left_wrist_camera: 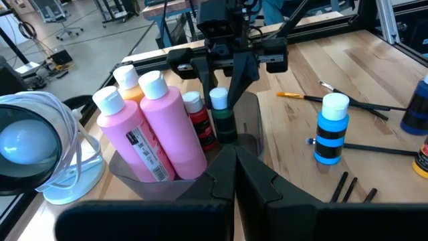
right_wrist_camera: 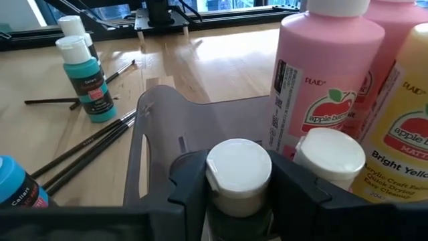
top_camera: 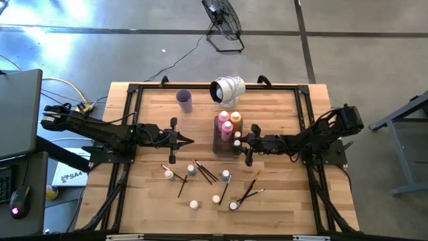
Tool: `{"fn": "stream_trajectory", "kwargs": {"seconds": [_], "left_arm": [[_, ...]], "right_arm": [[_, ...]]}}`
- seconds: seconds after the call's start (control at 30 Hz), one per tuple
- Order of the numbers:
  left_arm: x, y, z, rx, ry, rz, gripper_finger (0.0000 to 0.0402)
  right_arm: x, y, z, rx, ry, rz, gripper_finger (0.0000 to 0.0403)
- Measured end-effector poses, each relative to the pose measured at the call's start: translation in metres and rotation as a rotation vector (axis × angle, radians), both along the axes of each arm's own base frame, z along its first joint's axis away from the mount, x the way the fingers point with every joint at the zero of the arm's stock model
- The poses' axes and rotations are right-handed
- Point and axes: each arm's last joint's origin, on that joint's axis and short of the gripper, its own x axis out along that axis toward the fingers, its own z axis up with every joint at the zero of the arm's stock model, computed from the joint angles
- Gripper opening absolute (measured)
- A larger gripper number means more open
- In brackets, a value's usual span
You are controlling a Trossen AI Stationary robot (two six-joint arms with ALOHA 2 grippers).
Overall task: Pick & Place Paint Supplies
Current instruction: Put the green paint bottle into the black bin
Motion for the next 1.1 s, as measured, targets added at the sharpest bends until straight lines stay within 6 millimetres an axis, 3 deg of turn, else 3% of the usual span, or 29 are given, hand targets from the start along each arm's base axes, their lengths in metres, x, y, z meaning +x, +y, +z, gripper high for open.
{"fn": "stream_trajectory", "kwargs": {"seconds": [0.63, 1.1], "left_arm": [[0.000, 0.000, 0.000, 0.000, 0.000, 0.000, 0.0000], [0.000, 0.001, 0.000, 0.005, 0.000, 0.020, 0.0000]], "right_arm": [[-0.001, 0.002, 0.001, 0.008, 0.005, 0.044, 0.0186], [-0.010, 0.014, 0.019, -0.099, 0.002, 0.034, 0.0197]]}}
